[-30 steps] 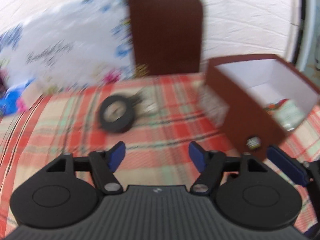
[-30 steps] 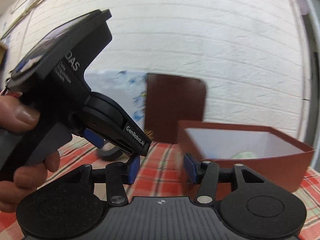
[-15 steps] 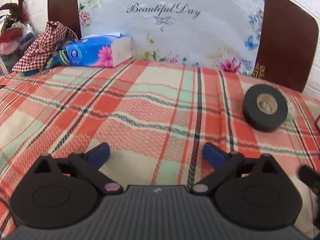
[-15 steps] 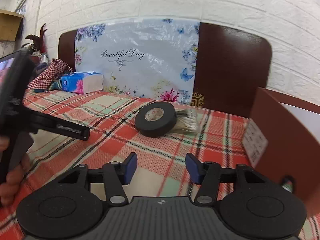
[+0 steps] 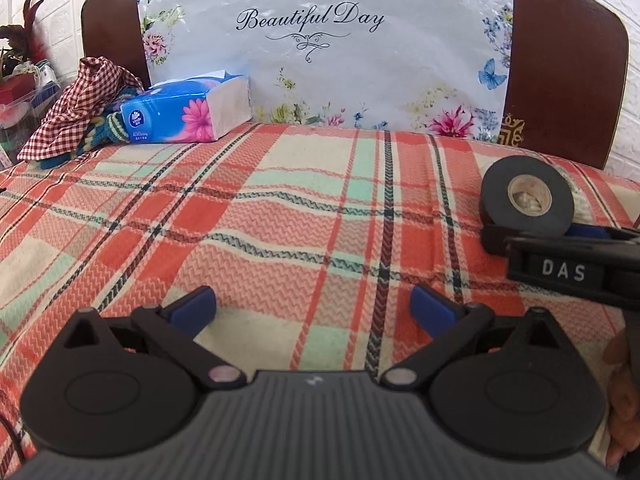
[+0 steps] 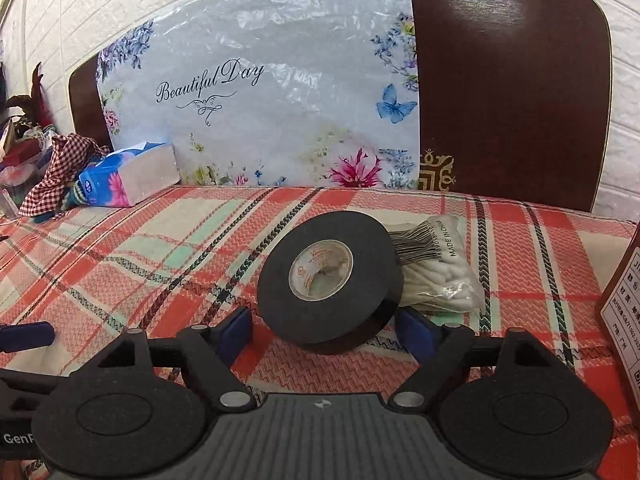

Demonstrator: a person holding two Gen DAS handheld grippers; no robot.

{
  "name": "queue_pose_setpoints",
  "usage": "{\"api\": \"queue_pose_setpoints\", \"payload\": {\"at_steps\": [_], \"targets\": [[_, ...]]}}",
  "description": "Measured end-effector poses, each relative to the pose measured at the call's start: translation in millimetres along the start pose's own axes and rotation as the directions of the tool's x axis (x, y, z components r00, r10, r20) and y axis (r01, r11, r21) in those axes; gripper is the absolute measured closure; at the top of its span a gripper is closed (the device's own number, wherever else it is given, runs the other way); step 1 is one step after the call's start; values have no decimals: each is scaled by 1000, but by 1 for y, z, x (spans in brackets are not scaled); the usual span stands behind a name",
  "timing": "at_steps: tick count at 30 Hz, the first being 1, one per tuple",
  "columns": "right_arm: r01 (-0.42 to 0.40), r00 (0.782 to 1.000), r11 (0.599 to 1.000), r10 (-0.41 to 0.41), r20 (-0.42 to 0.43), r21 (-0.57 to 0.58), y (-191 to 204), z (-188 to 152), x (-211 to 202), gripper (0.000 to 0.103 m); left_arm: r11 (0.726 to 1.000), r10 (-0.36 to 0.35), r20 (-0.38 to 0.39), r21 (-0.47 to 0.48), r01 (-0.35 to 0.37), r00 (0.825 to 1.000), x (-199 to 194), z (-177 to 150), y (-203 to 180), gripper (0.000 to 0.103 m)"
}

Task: Organize objects
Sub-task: 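Move the right gripper to the black tape roll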

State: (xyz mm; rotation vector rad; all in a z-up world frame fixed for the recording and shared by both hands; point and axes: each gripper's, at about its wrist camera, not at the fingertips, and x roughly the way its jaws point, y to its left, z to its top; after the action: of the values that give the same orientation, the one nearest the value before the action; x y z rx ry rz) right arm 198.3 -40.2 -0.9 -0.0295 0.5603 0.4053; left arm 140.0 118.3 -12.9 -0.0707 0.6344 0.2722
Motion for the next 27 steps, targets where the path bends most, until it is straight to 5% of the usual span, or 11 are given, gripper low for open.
{"api": "queue_pose_setpoints", "payload": {"at_steps": [6,8,11,18,20,21,27], "targets": [[4,1000,1000,-4,29,29,-4,-3,-4,48,1000,-6,0,-5,6,1000,0,0,1,0],[5,1000,1000,-5,29,26,-3,-3,-4,87,1000,-6,0,-6,6,1000,0,1,1,0],[17,999,999,-18,26,35,-4,-2,-4,96,1000,-6,0,-5,6,1000,0,1,1,0],[29,999,999,-30,21,40,-7,-5,-10,94,1000,-9,-1,-9,9,1000,0,1,2,0],[26,999,996,-29,37,80,-12,-7,-19,57,1000,-10,0,-10,10,1000,0,1,2,0],[24,997,994,-31,68,103,-14,-9,-25,52,1000,-10,0,-11,10,1000,0,0,2,0],[-26,994,984,7,109,174,-22,-2,-24,46,1000,-10,0,-10,10,1000,0,0,1,0]]}}
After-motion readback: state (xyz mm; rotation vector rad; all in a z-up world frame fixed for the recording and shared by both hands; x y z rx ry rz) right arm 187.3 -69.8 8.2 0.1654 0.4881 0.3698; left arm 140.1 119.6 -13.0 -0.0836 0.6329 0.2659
